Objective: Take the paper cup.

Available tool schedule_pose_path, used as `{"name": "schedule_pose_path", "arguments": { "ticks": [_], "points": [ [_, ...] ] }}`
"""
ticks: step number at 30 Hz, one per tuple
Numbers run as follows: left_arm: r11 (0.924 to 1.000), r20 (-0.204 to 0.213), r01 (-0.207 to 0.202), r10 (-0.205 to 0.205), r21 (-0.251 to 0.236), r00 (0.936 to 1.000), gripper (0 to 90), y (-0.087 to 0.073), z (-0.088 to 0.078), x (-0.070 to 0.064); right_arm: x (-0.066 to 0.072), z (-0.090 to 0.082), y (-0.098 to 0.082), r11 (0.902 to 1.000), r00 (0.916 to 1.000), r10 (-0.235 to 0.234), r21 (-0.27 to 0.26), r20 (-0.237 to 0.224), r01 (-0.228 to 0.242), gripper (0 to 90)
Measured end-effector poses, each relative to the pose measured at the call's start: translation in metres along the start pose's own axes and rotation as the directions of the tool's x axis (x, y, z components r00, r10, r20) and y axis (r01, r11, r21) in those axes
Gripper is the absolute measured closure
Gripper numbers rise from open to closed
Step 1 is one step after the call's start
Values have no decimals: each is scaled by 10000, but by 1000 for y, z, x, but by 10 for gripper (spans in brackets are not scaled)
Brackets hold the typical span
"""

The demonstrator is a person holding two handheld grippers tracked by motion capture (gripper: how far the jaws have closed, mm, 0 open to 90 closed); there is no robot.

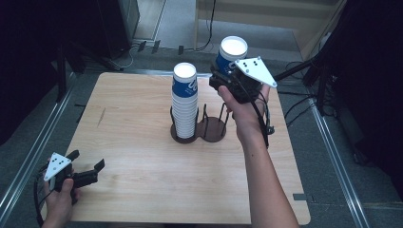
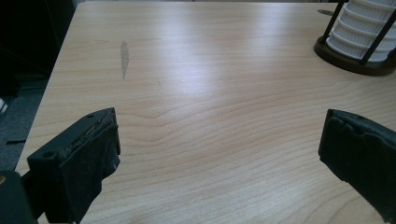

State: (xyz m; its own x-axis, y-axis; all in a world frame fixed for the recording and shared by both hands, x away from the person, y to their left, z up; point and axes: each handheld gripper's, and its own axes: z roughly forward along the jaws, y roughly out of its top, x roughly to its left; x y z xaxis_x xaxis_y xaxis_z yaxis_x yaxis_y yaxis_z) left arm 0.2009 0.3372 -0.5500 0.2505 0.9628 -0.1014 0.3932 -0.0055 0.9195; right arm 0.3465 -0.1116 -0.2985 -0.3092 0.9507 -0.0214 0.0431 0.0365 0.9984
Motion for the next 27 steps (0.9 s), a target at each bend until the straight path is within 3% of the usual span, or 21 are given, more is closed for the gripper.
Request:
{"name": "schedule_pose_path", "arguments": {
  "ticks": [12, 17, 27],
  "points": [
    [10000, 131, 68, -68, 6, 9999, 0, 0, 0, 1, -19, -19, -20, 9998, 9983, -176, 112, 550, 170, 191],
    [10000, 252, 87, -87, -2, 9996, 0, -1, 0, 1, -20, -27, -28, 9988, 9971, -466, 168, 601, 457, 191],
    [10000, 311, 56, -57, 54, 9995, 0, -1, 0, 1, -20, -37, -49, 9985, 9970, -463, 332, 624, 443, 191]
  ]
}}
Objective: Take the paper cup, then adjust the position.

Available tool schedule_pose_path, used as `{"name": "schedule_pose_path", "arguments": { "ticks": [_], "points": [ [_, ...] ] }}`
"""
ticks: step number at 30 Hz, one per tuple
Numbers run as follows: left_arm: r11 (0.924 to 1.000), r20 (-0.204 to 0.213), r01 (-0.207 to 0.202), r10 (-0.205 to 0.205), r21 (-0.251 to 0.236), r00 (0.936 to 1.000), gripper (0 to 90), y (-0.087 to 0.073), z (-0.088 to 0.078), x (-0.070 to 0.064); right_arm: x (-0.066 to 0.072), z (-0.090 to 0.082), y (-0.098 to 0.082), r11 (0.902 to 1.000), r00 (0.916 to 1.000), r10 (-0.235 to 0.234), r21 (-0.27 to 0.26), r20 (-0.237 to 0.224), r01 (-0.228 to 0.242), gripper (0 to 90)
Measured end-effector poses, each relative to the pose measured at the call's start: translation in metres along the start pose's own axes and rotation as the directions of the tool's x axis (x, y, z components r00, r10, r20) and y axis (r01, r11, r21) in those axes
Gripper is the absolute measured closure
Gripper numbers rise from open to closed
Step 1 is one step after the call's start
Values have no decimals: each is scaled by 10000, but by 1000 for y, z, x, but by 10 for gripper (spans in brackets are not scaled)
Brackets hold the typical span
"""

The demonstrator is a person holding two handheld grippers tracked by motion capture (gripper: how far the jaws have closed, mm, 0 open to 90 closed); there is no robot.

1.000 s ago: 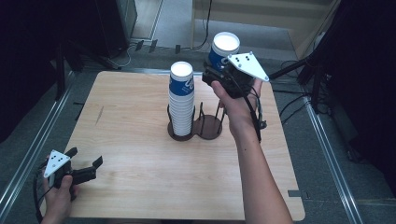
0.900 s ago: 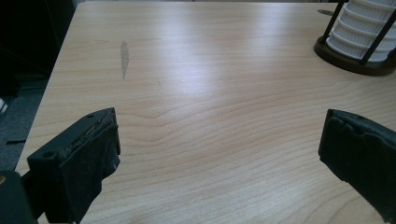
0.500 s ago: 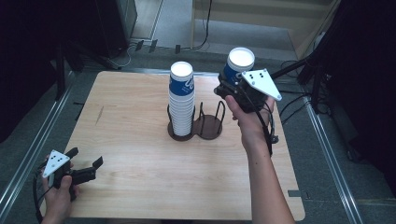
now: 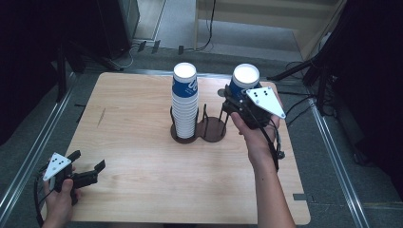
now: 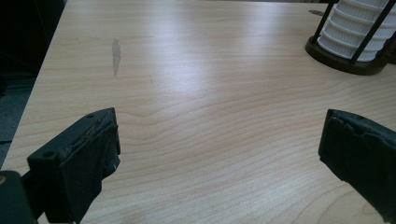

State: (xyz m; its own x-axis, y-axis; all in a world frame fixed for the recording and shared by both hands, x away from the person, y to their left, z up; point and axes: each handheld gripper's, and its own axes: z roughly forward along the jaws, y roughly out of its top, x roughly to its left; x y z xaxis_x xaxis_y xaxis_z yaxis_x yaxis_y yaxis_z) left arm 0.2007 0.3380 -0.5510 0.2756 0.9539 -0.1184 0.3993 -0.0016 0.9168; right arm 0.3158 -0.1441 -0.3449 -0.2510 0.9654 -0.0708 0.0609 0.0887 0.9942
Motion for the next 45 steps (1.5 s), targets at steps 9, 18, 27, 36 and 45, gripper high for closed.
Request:
{"name": "schedule_pose_path", "arguments": {
  "ticks": [9, 18, 27, 36, 45],
  "points": [
    [10000, -45, 16, -16, -24, 10000, 0, 0, 0, 0, -4, -8, -19, 9997, 9997, 209, 142, 105, -211, 191],
    [10000, 121, 33, -33, 58, 9999, 0, 0, 0, 0, -9, -18, -35, 9993, 9994, 339, 139, 60, -340, 191],
    [9997, 735, -76, 60, 225, 9973, 0, 2, -2, 1, -11, -25, -60, 9976, 9990, 454, 527, 45, -456, 191],
    [9995, 1034, -131, 102, 272, 9946, 0, 6, -3, -1, -7, -28, -85, 9955, 9987, 511, 796, -2, -510, 192],
    [9998, 1243, -79, 56, 173, 9922, 0, 21, 0, -13, 0, -31, -103, 9936, 9991, 431, 1047, 50, -434, 192]
  ]
}}
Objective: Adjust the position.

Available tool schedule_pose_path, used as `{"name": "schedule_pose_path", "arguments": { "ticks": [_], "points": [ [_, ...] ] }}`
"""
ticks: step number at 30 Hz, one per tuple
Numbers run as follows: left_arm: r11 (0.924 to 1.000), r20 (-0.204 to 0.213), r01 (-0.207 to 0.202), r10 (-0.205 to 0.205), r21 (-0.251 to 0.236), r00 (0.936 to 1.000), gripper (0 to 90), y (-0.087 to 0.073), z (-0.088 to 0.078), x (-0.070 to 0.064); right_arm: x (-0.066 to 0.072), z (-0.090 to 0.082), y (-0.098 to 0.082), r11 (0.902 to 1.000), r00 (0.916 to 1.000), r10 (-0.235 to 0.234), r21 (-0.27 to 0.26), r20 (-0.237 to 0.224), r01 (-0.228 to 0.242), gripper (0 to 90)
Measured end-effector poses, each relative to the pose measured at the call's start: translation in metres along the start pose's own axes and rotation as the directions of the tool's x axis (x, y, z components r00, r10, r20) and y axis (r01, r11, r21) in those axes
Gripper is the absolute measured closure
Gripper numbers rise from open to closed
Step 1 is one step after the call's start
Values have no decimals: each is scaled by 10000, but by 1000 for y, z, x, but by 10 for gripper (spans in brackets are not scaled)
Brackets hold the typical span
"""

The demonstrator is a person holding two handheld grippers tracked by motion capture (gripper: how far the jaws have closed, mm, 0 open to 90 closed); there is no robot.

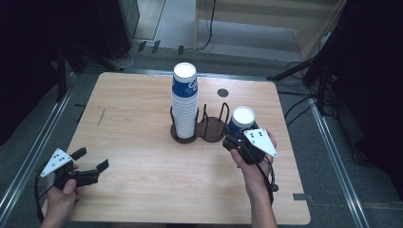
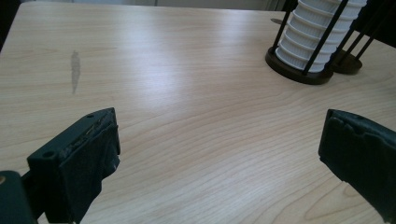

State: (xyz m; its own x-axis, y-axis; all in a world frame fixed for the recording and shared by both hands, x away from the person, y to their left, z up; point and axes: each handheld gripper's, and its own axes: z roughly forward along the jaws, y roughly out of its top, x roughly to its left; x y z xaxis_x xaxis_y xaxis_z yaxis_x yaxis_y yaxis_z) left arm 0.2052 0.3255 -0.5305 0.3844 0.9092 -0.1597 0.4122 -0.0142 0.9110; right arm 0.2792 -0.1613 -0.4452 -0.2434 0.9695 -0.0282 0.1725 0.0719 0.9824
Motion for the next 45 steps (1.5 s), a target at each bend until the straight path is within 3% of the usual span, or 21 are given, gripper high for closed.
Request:
{"name": "schedule_pose_path", "arguments": {
  "ticks": [9, 16, 27, 37, 42, 45],
  "points": [
    [9960, 265, -861, 855, 223, 9960, 0, 10, 12, -25, 5, -2, -14, 9998, 9999, 90, 195, -75, -89, 192],
    [9936, 699, -1127, 1119, 76, 9913, 0, 20, 23, -43, 8, -4, -25, 9994, 9999, -78, 338, 121, 74, 193],
    [9956, 1618, -933, 938, -107, 9824, 0, 35, 34, -64, 11, -6, -36, 9978, 9994, -334, 572, 99, 328, 196],
    [9953, 2000, -963, 972, -142, 9750, 0, 46, 43, -75, 19, -6, -40, 9966, 9981, -605, 560, 101, 598, 197],
    [9904, 2173, -1374, 1367, -119, 9665, 0, 52, 46, -85, 25, -6, -44, 9959, 9978, -665, 615, 74, 659, 199],
    [9930, 2278, -1179, 1164, -70, 9667, 0, 53, 50, -87, 30, -6, -46, 9943, 9963, -861, 630, 10, 859, 200]
  ]
}}
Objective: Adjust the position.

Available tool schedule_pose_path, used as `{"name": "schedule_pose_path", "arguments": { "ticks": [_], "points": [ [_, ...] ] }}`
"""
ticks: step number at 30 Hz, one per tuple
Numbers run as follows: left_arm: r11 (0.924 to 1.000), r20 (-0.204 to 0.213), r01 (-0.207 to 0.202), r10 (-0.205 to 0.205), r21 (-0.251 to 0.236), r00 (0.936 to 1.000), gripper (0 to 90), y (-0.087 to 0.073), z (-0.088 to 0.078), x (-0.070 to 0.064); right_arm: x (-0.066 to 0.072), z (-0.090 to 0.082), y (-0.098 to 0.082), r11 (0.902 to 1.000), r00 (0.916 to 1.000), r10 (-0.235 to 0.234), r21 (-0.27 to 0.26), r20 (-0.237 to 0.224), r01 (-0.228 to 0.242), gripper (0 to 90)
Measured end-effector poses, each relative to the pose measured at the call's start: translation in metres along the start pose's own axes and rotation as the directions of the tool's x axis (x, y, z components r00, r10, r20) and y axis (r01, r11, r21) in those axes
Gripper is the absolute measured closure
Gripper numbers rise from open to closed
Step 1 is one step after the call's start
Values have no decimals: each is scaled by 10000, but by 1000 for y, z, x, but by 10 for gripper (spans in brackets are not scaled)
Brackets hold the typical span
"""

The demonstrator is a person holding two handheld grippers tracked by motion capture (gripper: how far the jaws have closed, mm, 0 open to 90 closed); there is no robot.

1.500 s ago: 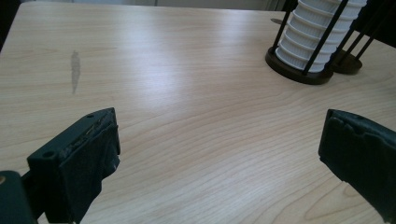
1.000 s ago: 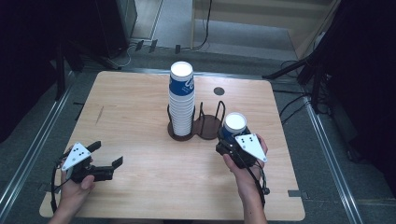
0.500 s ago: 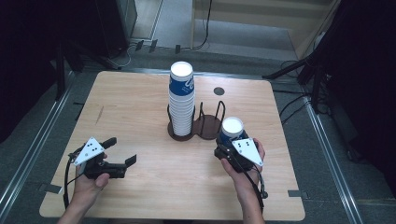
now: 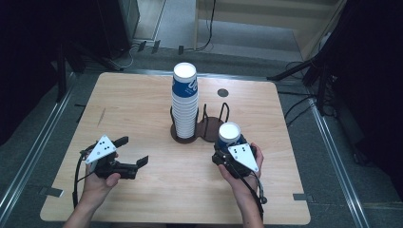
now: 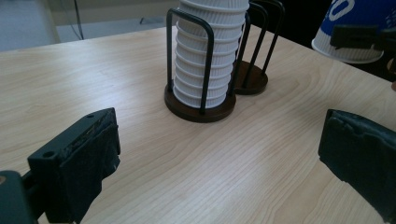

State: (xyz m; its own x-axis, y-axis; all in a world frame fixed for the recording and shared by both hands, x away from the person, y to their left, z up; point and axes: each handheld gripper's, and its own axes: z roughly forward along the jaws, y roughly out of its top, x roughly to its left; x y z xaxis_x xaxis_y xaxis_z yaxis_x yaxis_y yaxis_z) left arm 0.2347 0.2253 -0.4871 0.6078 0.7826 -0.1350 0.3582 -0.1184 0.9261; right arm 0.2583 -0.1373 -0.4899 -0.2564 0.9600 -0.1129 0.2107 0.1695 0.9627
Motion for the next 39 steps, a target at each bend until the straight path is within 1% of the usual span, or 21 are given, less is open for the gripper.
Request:
{"name": "schedule_pose_path", "arguments": {
  "ticks": [2, 4, 6, 8, 10, 14, 16, 17, 20, 24, 27, 31, 33, 35, 36, 39],
  "points": [
    [9998, 115, 182, -182, 58, 9998, 0, 0, 2, -2, 3, 0, -1, 9999, 9999, -125, -47, -13, 125, 200],
    [9998, 240, 71, -76, 208, 9997, 0, -2, 3, -6, 7, -1, -1, 9997, 9997, -213, -106, -87, 212, 200],
    [9992, 379, 103, -118, 384, 9992, 0, -4, 6, -9, 10, -2, -2, 9996, 9995, -249, -155, -171, 246, 201],
    [9989, 548, 165, -189, 445, 9983, 0, -4, 9, -12, 14, -3, -3, 9993, 9992, -326, -186, -225, 322, 201],
    [9988, 633, 95, -126, 483, 9979, 0, -3, 11, -14, 19, -4, -5, 9989, 9985, -451, -161, -299, 447, 201],
    [9984, 665, 137, -173, 547, 9976, 0, -1, 11, -17, 28, -5, -9, 9967, 9955, -803, -135, -509, 797, 201],
    [9984, 638, 155, -190, 540, 9978, 0, 2, 10, -19, 33, -5, -10, 9947, 9934, -1025, -168, -506, 1018, 201],
    [9985, 718, 112, -151, 538, 9973, 0, 4, 10, -20, 34, -6, -10, 9936, 9922, -1121, -177, -540, 1113, 202],
    [9990, 739, 5, -37, 441, 9973, 0, 8, 7, -23, 39, -6, -11, 9915, 9899, -1288, -273, -599, 1274, 204],
    [9991, 843, -136, 101, 402, 9964, 0, 11, 6, -26, 46, -6, -14, 9893, 9866, -1454, -241, -743, 1440, 204],
    [9990, 872, -110, 71, 440, 9962, 5, 11, 7, -28, 51, -6, -15, 9883, 9845, -1525, -192, -871, 1514, 204],
    [9986, 963, -199, 151, 493, 9952, 5, 12, 8, -31, 57, -6, -16, 9846, 9797, -1748, -226, -978, 1735, 204],
    [9984, 993, -207, 155, 521, 9949, 6, 12, 9, -33, 60, -7, -16, 9815, 9755, -1906, -389, -1097, 1874, 204],
    [9982, 791, -158, 112, 575, 9968, 52, 12, 10, -35, 64, -8, -17, 9772, 9712, -2116, -408, -1099, 2083, 204],
    [9980, 763, -179, 133, 600, 9970, 64, 13, 11, -36, 65, -8, -17, 9752, 9691, -2209, -407, -1102, 2176, 204],
    [9977, 890, -205, 147, 641, 9959, 67, 13, 11, -38, 70, -8, -17, 9714, 9641, -2372, -440, -1194, 2335, 203]
  ]
}}
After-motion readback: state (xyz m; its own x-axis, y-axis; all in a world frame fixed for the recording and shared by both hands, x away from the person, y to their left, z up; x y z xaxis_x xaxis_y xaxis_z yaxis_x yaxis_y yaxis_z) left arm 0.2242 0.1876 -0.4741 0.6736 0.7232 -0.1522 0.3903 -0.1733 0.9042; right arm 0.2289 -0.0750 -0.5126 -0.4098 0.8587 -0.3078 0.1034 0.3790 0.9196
